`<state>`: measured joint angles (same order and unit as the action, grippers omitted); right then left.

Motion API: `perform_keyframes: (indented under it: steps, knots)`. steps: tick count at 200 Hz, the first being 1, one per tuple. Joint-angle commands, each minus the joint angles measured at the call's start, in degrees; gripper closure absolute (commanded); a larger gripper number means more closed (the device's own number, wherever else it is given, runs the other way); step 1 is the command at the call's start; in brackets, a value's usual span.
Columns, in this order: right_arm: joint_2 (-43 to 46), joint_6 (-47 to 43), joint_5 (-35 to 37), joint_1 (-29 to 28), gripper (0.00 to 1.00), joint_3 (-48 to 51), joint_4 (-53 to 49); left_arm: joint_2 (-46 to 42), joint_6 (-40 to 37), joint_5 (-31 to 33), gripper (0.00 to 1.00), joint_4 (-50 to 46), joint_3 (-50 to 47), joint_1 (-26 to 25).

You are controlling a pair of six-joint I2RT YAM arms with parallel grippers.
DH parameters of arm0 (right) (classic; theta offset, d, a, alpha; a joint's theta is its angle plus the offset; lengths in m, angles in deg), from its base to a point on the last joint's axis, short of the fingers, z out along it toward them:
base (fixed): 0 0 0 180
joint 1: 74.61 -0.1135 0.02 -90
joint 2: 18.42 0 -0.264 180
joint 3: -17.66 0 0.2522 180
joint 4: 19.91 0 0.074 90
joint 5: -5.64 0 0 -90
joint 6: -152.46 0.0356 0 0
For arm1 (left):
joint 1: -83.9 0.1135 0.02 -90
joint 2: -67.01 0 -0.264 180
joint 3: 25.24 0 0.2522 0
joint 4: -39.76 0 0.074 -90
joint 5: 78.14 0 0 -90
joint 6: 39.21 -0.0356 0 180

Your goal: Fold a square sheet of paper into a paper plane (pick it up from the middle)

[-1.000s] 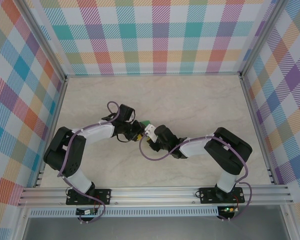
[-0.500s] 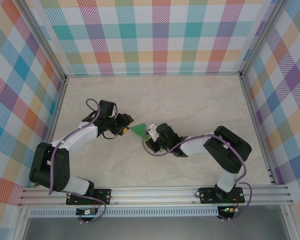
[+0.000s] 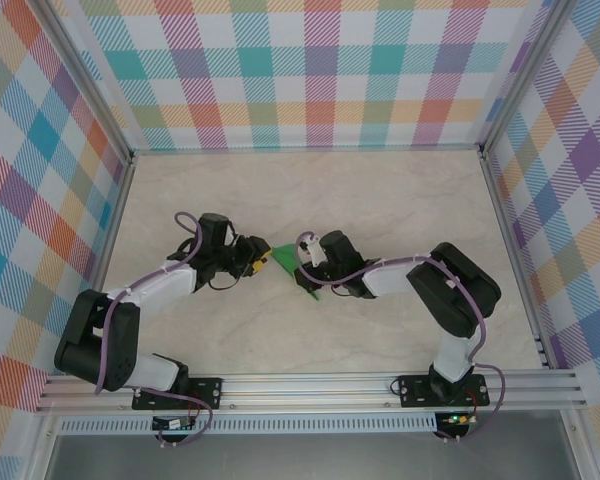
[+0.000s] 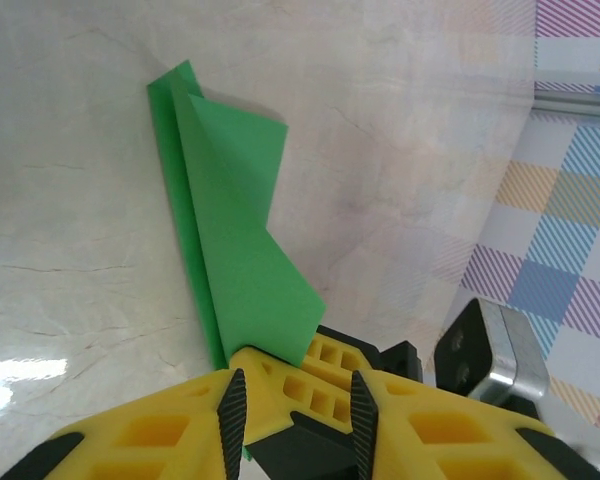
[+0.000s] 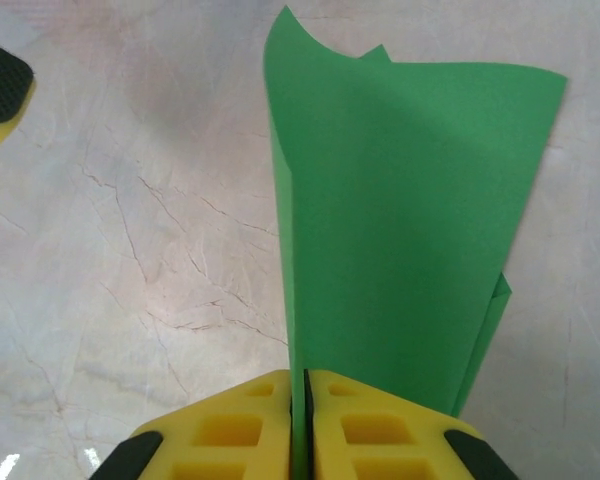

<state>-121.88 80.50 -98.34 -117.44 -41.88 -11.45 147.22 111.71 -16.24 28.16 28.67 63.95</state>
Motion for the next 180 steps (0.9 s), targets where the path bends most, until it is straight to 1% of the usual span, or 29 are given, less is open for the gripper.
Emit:
perform_keyframes:
  steps: [1, 27, 72, 121, 180]
  knots:
    - [-0.73, 5.03, -5.53, 1.03, 0.9, -1.73, -0.3, 0.8, 1.01, -0.99, 0.66, 3.69, -1.31, -1.75]
    - [-1.66, 7.43, -9.71, 2.0, 0.91, -2.79, -1.63, 3.19, 1.56, -1.35, 0.69, 6.28, -1.38, -3.29]
    - [-2.46, 10.75, -11.68, 3.31, 0.91, -2.74, -1.9, 8.11, 2.09, -1.83, 0.73, 10.16, -0.61, -5.43]
    - [-3.67, 12.94, -15.59, 5.1, 0.88, -2.56, -2.03, 13.03, 0.29, -2.3, 0.78, 12.44, 0.62, -5.54]
    - [-4.14, 13.23, -16.22, 6.18, 0.84, -2.3, -2.7, 16.55, -0.02, -3.63, 0.81, 14.45, 2.12, -5.52]
